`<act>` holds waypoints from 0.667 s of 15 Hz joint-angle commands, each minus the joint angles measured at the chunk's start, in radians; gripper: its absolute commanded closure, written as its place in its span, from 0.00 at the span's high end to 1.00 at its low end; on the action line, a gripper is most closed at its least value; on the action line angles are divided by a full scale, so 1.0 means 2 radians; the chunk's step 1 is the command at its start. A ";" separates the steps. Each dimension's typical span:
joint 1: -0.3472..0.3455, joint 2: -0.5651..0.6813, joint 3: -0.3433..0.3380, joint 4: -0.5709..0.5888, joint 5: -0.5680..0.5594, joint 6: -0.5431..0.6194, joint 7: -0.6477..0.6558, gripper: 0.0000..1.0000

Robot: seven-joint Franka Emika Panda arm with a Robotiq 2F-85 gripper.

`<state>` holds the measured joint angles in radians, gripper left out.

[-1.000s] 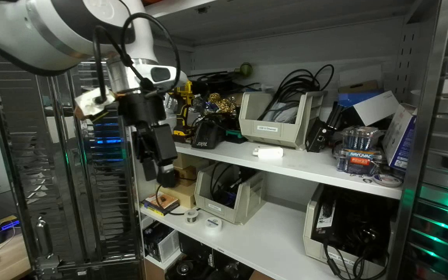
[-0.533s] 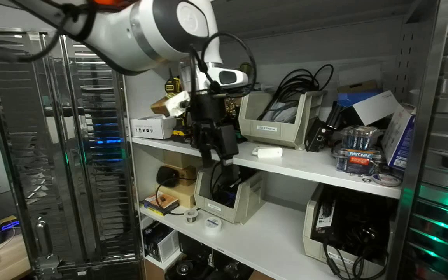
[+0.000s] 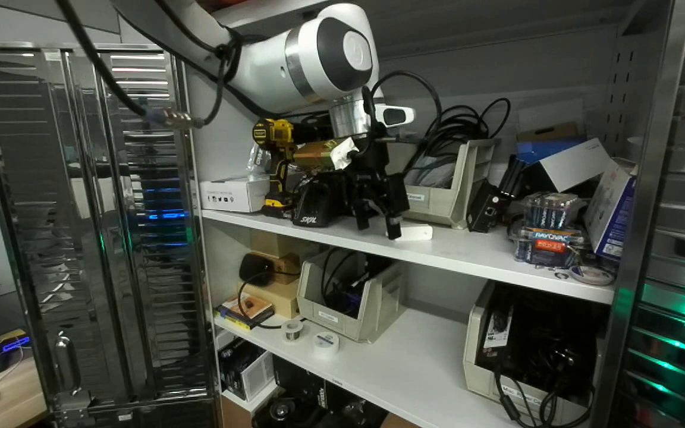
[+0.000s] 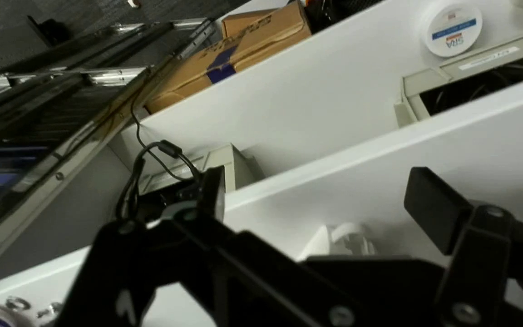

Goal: Put the white cable in the gray box

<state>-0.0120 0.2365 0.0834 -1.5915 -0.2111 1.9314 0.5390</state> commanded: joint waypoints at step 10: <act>0.053 0.125 -0.078 0.196 -0.017 -0.030 0.018 1.00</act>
<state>0.0800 0.4347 -0.0372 -1.2921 -0.2375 1.9190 0.5550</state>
